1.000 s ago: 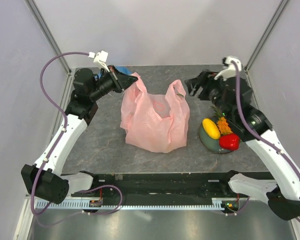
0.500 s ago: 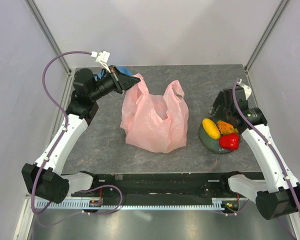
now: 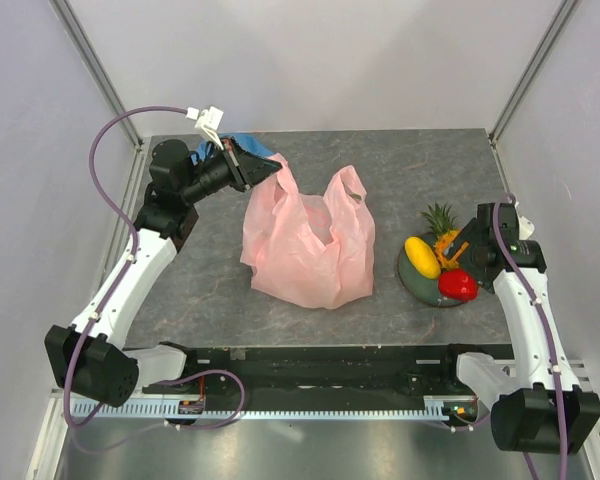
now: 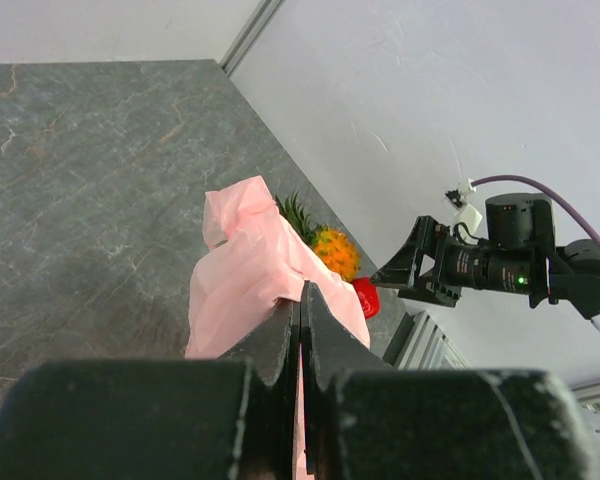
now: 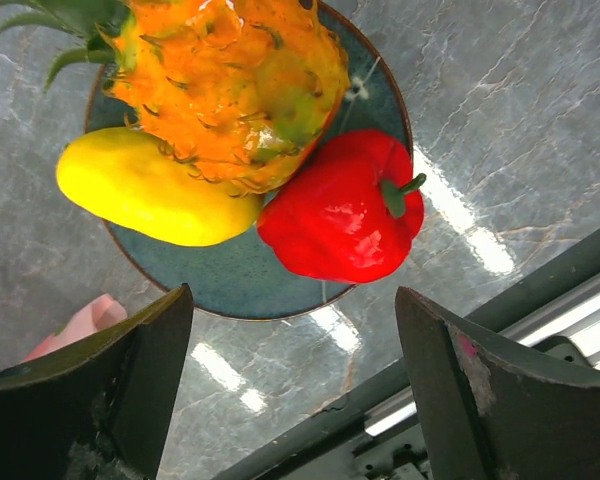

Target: Place the fruits into the plastic bag

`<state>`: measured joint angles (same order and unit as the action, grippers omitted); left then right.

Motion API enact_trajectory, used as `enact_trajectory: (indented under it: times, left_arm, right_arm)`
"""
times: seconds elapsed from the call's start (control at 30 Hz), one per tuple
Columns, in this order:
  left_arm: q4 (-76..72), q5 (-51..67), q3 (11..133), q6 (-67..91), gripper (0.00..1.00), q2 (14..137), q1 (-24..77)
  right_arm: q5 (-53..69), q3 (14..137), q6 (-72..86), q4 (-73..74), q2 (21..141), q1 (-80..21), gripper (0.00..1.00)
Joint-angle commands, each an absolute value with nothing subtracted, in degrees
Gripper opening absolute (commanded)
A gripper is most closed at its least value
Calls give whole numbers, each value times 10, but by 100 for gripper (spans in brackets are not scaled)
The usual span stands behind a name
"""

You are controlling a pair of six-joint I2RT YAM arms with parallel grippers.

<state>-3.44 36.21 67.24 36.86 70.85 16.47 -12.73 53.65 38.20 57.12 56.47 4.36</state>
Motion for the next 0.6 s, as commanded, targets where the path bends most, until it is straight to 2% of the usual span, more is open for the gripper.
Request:
enact_trajectory:
  times: [0.0,0.27,0.57]
  left_arm:
    - [-51,375,671,370,2,701,162]
    - [-54,367,677,369,2,701,161]
    - [-54,369,668,374,2,697,162]
  right_arm:
    - [-148,529,328,569,585,47,90]
    - [-149,514,232,515,578,47,89]
    - [-126,484,232,485,603,47,84]
